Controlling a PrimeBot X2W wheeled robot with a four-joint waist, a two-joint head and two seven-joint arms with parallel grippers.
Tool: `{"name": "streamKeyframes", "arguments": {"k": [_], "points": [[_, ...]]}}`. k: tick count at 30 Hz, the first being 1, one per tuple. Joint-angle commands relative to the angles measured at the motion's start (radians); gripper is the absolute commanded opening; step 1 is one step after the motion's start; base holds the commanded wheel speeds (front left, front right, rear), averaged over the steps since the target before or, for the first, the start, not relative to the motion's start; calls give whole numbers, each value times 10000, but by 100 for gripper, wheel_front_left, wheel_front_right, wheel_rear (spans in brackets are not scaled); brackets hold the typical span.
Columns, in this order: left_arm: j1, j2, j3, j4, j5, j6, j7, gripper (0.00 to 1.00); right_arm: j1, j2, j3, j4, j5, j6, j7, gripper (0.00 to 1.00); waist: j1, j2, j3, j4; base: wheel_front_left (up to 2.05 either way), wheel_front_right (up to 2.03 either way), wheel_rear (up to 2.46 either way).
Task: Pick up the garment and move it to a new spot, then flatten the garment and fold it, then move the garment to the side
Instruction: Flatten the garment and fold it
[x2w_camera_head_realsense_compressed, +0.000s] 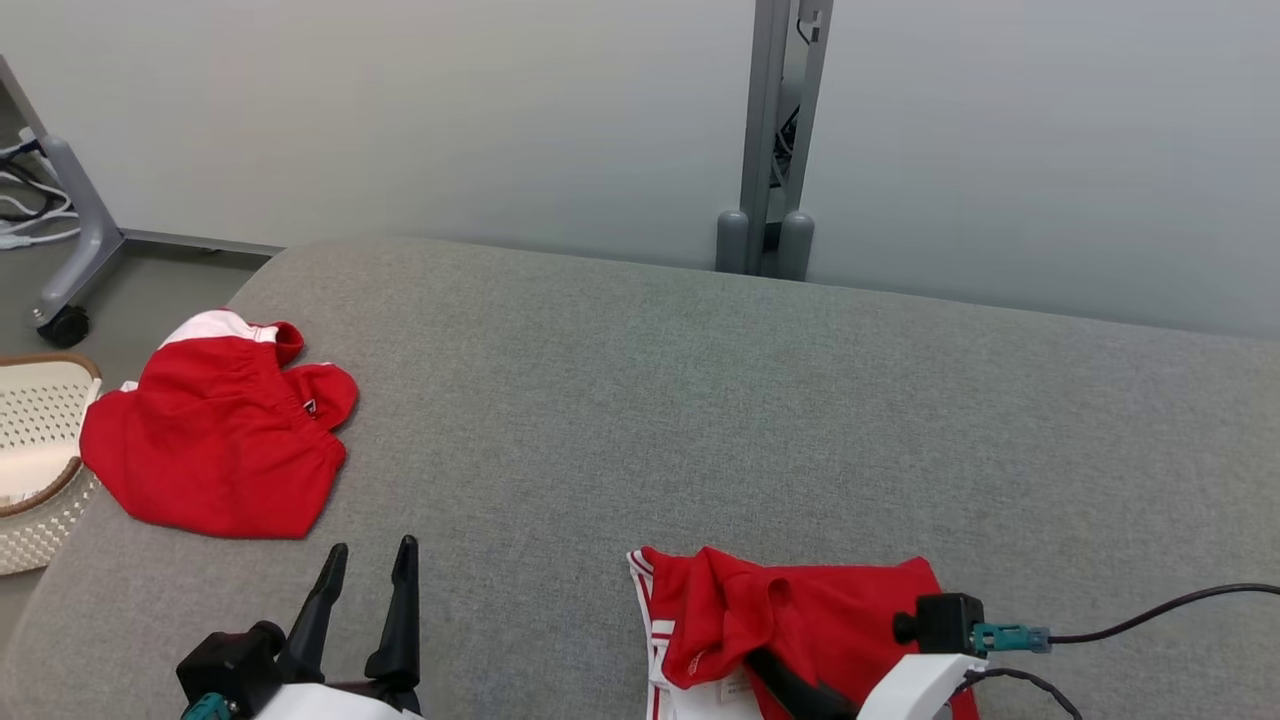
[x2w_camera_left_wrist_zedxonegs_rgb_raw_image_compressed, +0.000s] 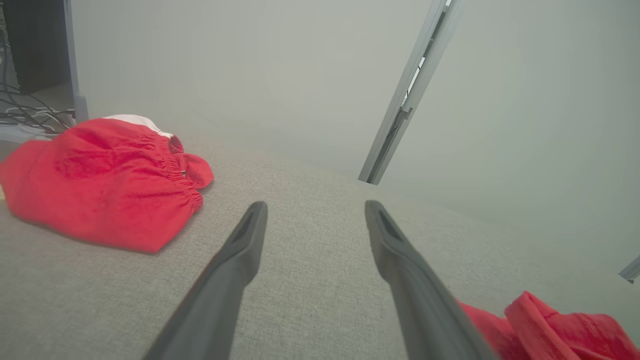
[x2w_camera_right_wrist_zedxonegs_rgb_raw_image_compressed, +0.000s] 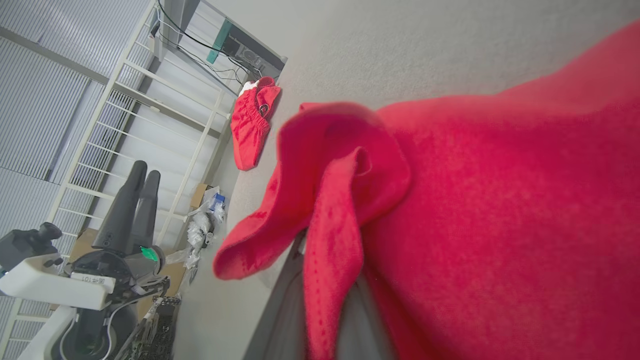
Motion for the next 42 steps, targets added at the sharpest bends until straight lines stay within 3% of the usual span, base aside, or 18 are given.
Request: {"name": "streamKeyframes", "arguments": {"k": [1,6,7,8,9,23,37,42], "points": [[-59,39,-19,-2,-73,-1,-37,100,-142,46,29,166,-40,1,-85,0,0,0,124,99,0,0,0],[-112,40,-71,23,-94,7,-37,100,-269,146,190,577,-78,1,-82,0,0,0,297,204,0,0,0],[-143,37,-93,11,-105,11,-37,100,-318,174,198,651,-76,1,-123,36,0,0,361,227,0,0,0],[-182,39,-107,10,-117,15,-37,100,-364,198,227,734,-101,1,-141,85,0,0,420,252,0,0,0],[-220,40,-118,9,-130,18,-37,100,-386,236,265,816,-90,1,-94,100,0,0,469,277,0,0,0],[-308,42,-245,133,-234,71,-37,100,-998,586,974,637,-478,1,-230,100,0,0,578,498,0,0,0],[-335,40,-306,261,-266,54,-37,100,-1260,1086,1598,1463,-344,1,-77,100,0,0,437,717,0,0,0],[-185,37,-128,236,-184,69,-37,100,-1386,883,1454,1183,-135,1,-340,100,0,0,267,546,0,0,0]]}}
